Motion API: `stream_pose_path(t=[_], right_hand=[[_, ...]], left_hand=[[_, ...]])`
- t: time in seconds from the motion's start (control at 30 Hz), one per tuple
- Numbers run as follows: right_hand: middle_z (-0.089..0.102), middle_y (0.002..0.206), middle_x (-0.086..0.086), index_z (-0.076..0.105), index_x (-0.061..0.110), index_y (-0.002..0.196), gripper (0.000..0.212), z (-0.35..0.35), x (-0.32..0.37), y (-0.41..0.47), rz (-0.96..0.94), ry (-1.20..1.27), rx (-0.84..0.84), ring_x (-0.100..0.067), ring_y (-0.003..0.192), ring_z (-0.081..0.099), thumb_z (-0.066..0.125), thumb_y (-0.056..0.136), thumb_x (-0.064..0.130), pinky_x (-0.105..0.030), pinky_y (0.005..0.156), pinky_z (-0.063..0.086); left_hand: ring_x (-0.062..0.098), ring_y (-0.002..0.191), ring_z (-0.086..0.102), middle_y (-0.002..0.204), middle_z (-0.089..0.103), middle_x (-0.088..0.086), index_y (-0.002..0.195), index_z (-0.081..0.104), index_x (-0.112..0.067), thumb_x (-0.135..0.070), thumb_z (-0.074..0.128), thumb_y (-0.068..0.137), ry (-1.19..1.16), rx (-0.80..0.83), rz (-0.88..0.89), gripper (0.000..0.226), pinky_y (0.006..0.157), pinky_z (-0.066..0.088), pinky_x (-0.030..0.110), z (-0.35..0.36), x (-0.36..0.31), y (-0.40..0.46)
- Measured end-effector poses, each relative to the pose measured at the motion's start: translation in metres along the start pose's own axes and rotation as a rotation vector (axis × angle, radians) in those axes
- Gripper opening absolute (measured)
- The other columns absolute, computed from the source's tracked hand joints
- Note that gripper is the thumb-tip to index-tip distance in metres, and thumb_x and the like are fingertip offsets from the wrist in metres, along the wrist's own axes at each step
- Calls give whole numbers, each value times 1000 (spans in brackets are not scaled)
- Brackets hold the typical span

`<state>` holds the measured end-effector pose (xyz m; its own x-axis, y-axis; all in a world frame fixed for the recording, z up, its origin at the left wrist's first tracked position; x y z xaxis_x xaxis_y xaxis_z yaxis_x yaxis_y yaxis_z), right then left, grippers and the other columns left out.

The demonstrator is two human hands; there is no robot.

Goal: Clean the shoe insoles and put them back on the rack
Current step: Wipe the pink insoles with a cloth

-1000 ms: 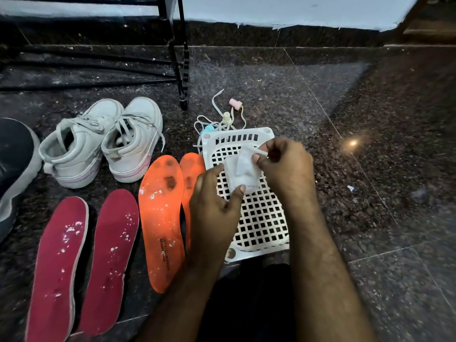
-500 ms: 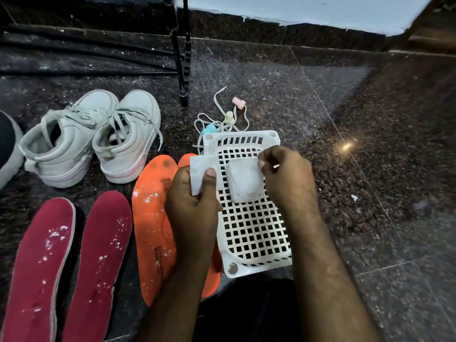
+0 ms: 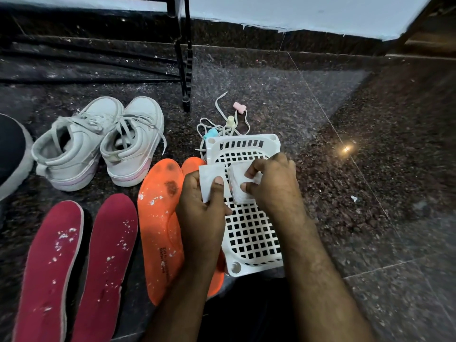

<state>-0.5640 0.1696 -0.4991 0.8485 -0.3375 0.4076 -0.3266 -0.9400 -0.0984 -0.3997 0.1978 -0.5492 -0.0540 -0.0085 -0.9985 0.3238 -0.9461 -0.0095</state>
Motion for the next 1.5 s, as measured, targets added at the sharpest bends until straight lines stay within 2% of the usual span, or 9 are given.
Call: stream_pose_path(t=[0.2, 0.4, 0.53, 0.77, 0.87, 0.97, 1.07, 1.17, 1.5], right_hand=[[47, 120, 0, 74, 26, 99, 19, -15, -4, 1, -13, 85, -94, -19, 121, 38, 78, 82, 34, -29, 95, 34], [49, 119, -1, 76, 26, 103, 19, -2, 0, 1, -22, 22, 65, -20, 123, 36, 71, 89, 38, -28, 95, 35], [52, 121, -1, 73, 23, 106, 26, -17, 11, -2, -105, 105, -84, -19, 119, 45, 66, 91, 43, -33, 99, 41], [61, 66, 7, 60, 19, 72, 36, 1, 51, -39, -266, 475, 87, 0, 57, 53, 57, 97, 45, -19, 56, 40], [54, 60, 3, 60, 11, 73, 32, 6, 63, -65, -288, 602, 177, 1, 48, 45, 62, 96, 33, -9, 45, 36], [51, 55, 4, 58, 12, 69, 32, 9, 72, -85, -298, 663, 165, -3, 45, 44, 66, 94, 30, -17, 46, 36], [54, 53, 1, 63, 9, 73, 31, 12, 79, -98, -293, 658, 94, -5, 45, 44, 69, 91, 34, -26, 49, 36], [52, 50, 4, 59, 15, 66, 32, 17, 93, -116, -320, 662, 57, -2, 43, 42, 70, 90, 32, -23, 48, 34], [64, 66, 0, 65, 14, 83, 18, 81, 144, -168, -304, 737, 95, -13, 60, 56, 69, 89, 30, -32, 59, 45]], left_hand=[[22, 50, 62, 73, 71, 0, 96, 60, -29, -30, 51, 105, 24, 23, 40, 12, 55, 51, 35, 3, -6, -3], [22, 51, 62, 64, 67, 5, 93, 58, -31, -38, 51, 100, 43, 4, 49, 11, 59, 54, 44, 3, -3, -1], [23, 52, 61, 62, 66, 5, 93, 56, -28, -42, 50, 99, 47, -21, 61, 16, 58, 51, 41, 1, -5, -2], [7, 63, 64, 76, 68, -7, 101, 56, -16, -30, 44, 107, 72, -40, 137, 19, 62, 51, 29, -19, -24, -18], [0, 76, 64, 87, 68, -16, 105, 57, -14, -34, 42, 103, 58, -43, 157, 26, 72, 52, 26, -38, -38, -27], [0, 78, 65, 87, 68, -23, 109, 58, -14, -38, 43, 100, 79, -28, 137, 29, 77, 54, 28, -58, -45, -31], [27, 64, 69, 80, 71, 0, 106, 54, -26, -45, 46, 100, 142, 28, 73, 22, 58, 54, 41, -80, -49, -36], [26, 46, 62, 72, 69, 13, 104, 51, -25, -30, 50, 103, 129, 73, 19, 5, 46, 44, 30, -103, -53, -43], [22, 47, 65, 73, 68, 8, 97, 49, -27, -18, 62, 96, 535, 192, -40, 16, 46, 48, 29, -220, -73, -33]])
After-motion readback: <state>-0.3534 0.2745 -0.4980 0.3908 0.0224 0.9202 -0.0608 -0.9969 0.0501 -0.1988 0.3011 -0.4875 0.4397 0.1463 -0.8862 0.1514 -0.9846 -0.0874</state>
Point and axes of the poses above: each hand's wrist, its own y-axis towards the middle knuckle, its own z-axis out of the palm, x = y × z, the point moved 7 cm from there along y, towards the middle knuckle
